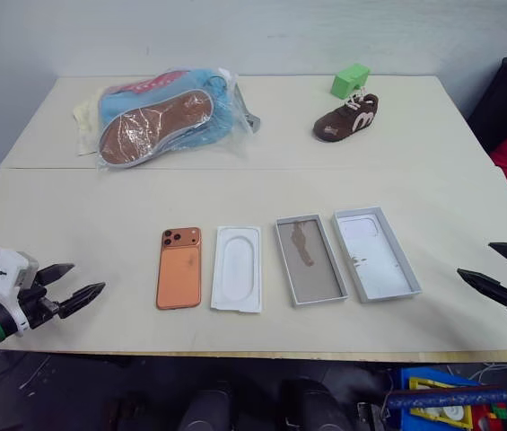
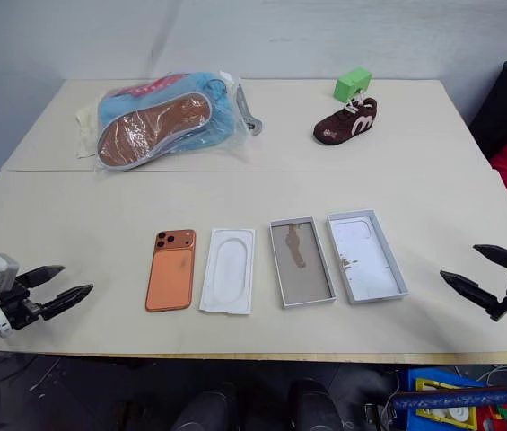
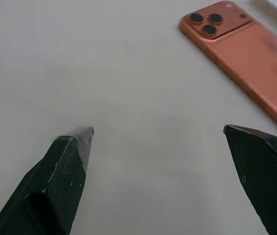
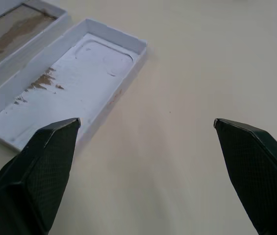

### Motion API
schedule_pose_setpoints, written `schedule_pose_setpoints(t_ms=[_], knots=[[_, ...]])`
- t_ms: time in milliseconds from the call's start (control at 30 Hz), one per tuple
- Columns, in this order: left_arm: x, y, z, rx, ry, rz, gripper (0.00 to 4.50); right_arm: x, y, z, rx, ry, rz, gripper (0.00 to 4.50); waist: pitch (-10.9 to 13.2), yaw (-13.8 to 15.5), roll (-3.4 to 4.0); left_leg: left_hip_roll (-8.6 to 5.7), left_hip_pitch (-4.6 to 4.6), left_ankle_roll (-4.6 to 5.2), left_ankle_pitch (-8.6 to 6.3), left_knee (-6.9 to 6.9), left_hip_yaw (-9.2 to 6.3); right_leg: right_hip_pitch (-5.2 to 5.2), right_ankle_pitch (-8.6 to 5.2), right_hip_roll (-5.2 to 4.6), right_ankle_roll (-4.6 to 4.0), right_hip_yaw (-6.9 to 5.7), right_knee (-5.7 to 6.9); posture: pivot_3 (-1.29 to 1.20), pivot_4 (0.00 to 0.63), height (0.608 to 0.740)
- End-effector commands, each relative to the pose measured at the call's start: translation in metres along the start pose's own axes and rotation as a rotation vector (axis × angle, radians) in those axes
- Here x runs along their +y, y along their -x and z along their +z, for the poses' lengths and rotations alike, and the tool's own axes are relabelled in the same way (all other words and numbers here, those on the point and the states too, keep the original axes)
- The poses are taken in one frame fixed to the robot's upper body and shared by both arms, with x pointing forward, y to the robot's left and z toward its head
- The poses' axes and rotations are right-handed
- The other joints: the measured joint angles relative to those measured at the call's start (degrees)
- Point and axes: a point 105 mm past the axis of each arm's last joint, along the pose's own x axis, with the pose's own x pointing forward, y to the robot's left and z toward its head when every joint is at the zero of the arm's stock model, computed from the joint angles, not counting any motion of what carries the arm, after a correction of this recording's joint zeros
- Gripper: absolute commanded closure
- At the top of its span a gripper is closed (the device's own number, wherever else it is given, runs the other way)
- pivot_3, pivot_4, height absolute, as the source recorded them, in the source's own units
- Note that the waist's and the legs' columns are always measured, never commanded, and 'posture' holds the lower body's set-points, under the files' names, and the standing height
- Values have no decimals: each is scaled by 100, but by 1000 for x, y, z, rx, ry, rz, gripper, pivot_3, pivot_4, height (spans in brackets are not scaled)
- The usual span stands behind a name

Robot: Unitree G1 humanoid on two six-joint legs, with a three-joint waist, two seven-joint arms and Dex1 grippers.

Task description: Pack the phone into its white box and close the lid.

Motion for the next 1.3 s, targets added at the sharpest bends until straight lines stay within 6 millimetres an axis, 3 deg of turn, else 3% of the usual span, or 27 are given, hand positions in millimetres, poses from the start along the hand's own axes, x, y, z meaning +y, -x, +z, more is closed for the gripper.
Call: schedule_pose_setpoints(t_ms=[33, 167, 300, 367, 433, 567, 1000, 1100, 1200, 1300], knots=[[-40, -12, 28, -15, 105, -225, 0, 28, -13, 46, -90, 75, 137, 14, 0, 1, 0, 0, -1, 0, 0, 0, 0, 0, 0, 0, 0, 0, -1, 0, 150, 740], [-75, -27, 30, 93, 191, -396, 0, 75, -34, 68, -132, 133, 315, 14, 0, -4, 0, 0, -1, 0, 0, -3, -2, -1, 0, 1, 0, 0, 0, 0, 150, 740], [-97, -46, 28, 238, 326, -506, 0, 125, -51, 79, -148, 243, 504, 14, 2, 2, -4, -2, 2, -1, 0, 1, -2, 1, 0, 1, 1, 2, 5, 0, 150, 740], [-104, -55, 26, 302, 374, -535, 0, 138, -57, 80, -158, 280, 554, 14, 3, 6, -6, -3, -5, -1, 1, 9, -3, -4, 1, 2, 2, 3, 9, 0, 150, 740], [-109, -64, 26, 339, 409, -549, 0, 144, -61, 82, -170, 289, 573, 14, 3, 9, -6, -10, -5, 0, 0, 8, -8, -5, 1, 2, 2, 19, 12, 0, 150, 740], [-115, -87, 24, 441, 487, -552, 885, 153, -67, 80, -183, 292, 599, 0, 13, 17, -27, -19, -12, 0, 0, 22, -17, -9, 2, 3, 3, 26, 42, 0, 150, 740], [-126, -125, 20, 492, 547, -553, 885, 159, -70, 78, -204, 258, 568, 0, 17, 15, -35, -26, -19, -5, 2, 58, -35, -8, 1, 5, 5, 29, 47, 0, 150, 740], [-130, -131, 14, 507, 549, -552, 1450, 159, -70, 78, -204, 253, 563, 0, 17, 13, -35, -28, -19, -6, 1, 60, -39, -8, 1, 5, 5, 31, 46, 0, 150, 740], [-130, -136, 7, 533, 540, -531, 2392, 160, -70, 77, -198, 254, 557, 0, 17, 10, -35, -28, -19, -7, 1, 61, -40, -8, 1, 5, 5, 31, 46, 0, 150, 740], [-129, -141, 3, 533, 556, -516, 2392, 159, -70, 74, -187, 255, 548, 0, 17, 15, -34, -28, -19, -7, 1, 61, -40, -8, 1, 5, 5, 31, 46, 0, 150, 740]])
